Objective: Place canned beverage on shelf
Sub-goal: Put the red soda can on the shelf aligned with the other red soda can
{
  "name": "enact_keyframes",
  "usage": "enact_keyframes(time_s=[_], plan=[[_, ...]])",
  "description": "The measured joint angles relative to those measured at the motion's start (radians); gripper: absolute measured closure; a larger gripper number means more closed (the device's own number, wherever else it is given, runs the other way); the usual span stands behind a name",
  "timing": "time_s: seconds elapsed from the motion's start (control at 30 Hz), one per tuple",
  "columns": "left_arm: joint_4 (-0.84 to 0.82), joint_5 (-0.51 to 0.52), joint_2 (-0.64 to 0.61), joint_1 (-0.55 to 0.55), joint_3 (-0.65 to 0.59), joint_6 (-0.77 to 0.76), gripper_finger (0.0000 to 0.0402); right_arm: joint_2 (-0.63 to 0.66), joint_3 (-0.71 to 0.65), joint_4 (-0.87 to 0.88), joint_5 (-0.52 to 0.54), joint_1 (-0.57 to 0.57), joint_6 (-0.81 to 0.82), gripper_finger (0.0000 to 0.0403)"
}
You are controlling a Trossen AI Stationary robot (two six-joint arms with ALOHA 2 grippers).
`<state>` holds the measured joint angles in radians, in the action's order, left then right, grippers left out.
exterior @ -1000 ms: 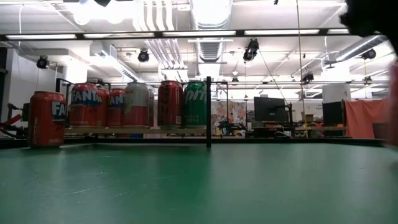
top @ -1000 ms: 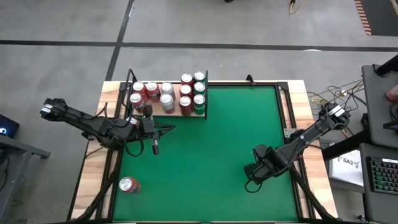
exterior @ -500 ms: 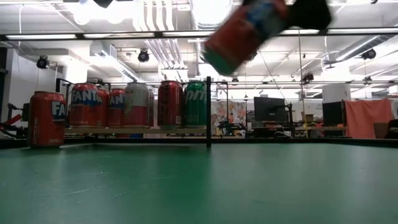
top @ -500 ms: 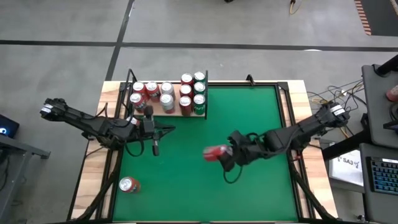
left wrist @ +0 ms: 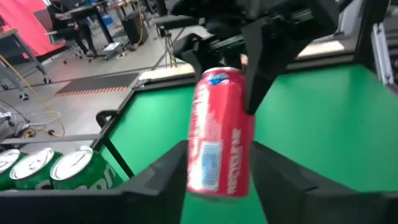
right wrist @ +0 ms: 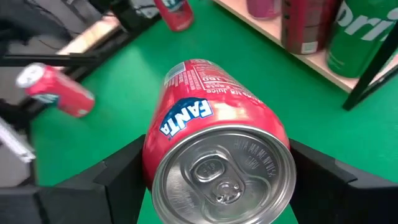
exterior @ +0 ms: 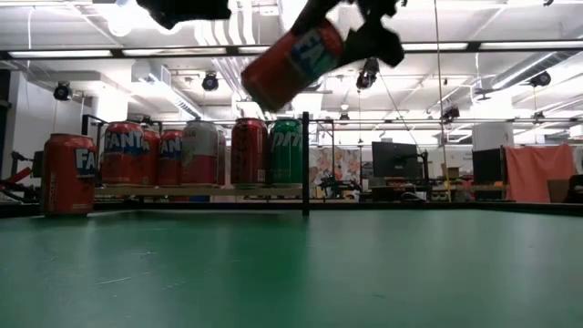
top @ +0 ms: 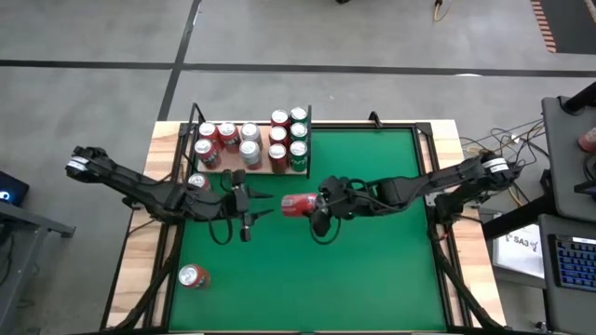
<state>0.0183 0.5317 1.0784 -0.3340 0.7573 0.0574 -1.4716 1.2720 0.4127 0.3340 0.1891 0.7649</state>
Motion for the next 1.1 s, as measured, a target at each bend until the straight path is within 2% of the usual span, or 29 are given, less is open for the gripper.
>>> enact_keyframes(time_s=[0.2, 0.37, 0.53, 0.8, 1.1], plan=[[0.004, 0.037, 0.083, 0.000, 0.000, 0.000, 0.0156, -0.042, -0.001, -0.014, 0.002, -0.022, -0.008, 0.0113], [0.009, 0.045, 0.155, 0.000, 0.000, -0.022, 0.0114, -0.065, -0.001, -0.054, 0.006, -0.027, -0.018, 0.0113], [0.045, 0.050, 0.228, 0.000, 0.000, -0.038, 0.0105, -0.066, -0.001, -0.083, 0.009, -0.037, -0.018, 0.0113], [0.146, 0.218, 0.306, -0.001, 0.000, -0.006, 0.0105, -0.071, -0.001, -0.097, 0.020, -0.054, -0.015, 0.0113], [0.172, 0.220, 0.324, 0.000, 0.000, 0.032, 0.0105, -0.085, -0.001, -0.108, 0.001, -0.059, -0.023, 0.0113]])
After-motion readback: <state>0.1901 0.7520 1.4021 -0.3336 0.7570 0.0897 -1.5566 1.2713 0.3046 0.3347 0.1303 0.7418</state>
